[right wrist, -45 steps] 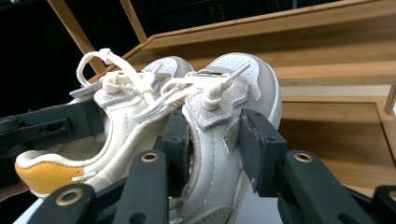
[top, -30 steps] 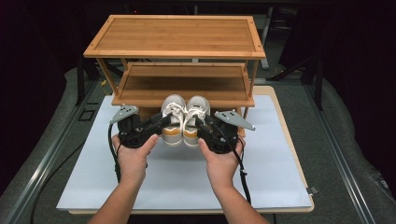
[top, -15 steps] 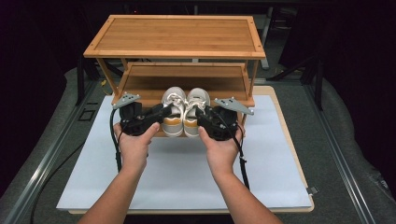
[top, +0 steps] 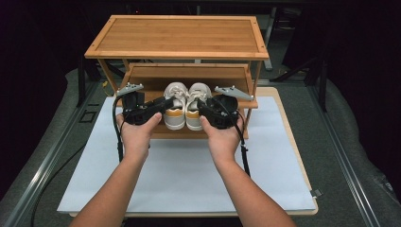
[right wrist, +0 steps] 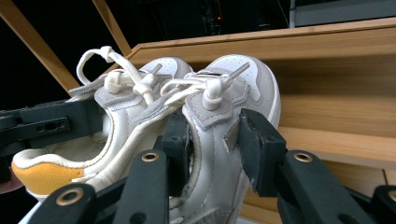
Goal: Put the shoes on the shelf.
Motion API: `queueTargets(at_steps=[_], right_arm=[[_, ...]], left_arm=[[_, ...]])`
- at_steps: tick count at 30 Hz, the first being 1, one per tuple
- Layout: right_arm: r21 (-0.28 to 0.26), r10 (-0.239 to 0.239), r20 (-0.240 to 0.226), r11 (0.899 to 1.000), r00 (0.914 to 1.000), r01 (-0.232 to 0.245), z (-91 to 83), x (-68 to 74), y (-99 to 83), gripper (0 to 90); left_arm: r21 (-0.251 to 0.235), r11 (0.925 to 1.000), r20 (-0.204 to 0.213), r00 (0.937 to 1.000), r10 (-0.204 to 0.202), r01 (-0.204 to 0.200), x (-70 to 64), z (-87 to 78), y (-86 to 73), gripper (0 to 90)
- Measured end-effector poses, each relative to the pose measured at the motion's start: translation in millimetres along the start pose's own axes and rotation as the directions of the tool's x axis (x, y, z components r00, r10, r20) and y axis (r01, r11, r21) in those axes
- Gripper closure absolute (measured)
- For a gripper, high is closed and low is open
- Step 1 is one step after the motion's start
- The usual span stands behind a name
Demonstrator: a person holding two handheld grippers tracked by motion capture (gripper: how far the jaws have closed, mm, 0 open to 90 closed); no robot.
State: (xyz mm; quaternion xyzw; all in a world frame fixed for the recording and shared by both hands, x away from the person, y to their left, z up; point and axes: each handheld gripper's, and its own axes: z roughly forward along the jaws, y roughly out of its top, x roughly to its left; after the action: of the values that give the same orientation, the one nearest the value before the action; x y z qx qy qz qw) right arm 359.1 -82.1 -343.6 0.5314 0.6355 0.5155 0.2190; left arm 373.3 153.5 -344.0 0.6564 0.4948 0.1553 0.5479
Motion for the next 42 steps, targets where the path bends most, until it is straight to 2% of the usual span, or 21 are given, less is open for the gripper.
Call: queueTargets(at_steps=[3, 11, 17, 20, 23, 24, 28, 36, 42], right_arm=[[0.004, 0.015, -0.006, 1.000, 0.9999, -0.015, 5.7, -1.9, 4.1, 64.6], [0.012, 0.011, 0.006, 1.000, 0.9999, -0.011, 18.4, -6.0, 13.3, 64.6], [0.026, 0.032, 0.002, 0.999, 0.9995, -0.032, 26.3, -13.7, 15.8, 64.6], [0.015, 0.033, 0.004, 0.999, 0.9995, -0.033, 30.3, -16.9, 17.2, 64.6], [0.009, 0.044, 0.004, 0.999, 0.9990, -0.045, 36.2, -22.1, 17.9, 64.6], [0.021, 0.042, 0.005, 0.999, 0.9991, -0.042, 38.5, -24.0, 18.2, 64.6], [0.042, 0.033, 0.014, 0.999, 0.9994, -0.033, 41.7, -25.3, 17.9, 64.5], [0.032, 0.055, 0.015, 0.998, 0.9984, -0.055, 53.9, -29.5, 21.8, 64.5], [0.038, 0.069, 0.019, 0.997, 0.9974, -0.070, 60.6, -32.4, 25.7, 63.5]], left_arm=[[-0.001, 1.0000, -0.003, 1.0000, -0.006, 0.006, 2.9, 3.7, 5.0, 61.6], [0.008, 0.9996, -0.007, 0.9996, -0.029, 0.029, 9.2, 16.6, 10.5, 61.6], [0.021, 0.9995, 0.002, 0.9997, -0.025, 0.025, 14.6, 26.2, 15.1, 61.6], [0.017, 0.9990, 0.014, 0.9991, -0.041, 0.041, 17.4, 32.2, 17.2, 61.6], [0.029, 0.9991, 0.019, 0.9993, -0.032, 0.032, 20.6, 37.5, 18.0, 61.6], [0.032, 0.9987, 0.020, 0.9990, -0.040, 0.039, 21.1, 39.3, 17.8, 61.6], [0.045, 0.9981, 0.022, 0.9988, -0.043, 0.042, 25.3, 44.1, 16.8, 61.6], [0.049, 0.9972, 0.021, 0.9981, -0.058, 0.057, 33.0, 53.2, 22.3, 61.5], [0.060, 0.9939, 0.030, 0.9951, -0.094, 0.092, 36.7, 56.9, 25.6, 59.9]])
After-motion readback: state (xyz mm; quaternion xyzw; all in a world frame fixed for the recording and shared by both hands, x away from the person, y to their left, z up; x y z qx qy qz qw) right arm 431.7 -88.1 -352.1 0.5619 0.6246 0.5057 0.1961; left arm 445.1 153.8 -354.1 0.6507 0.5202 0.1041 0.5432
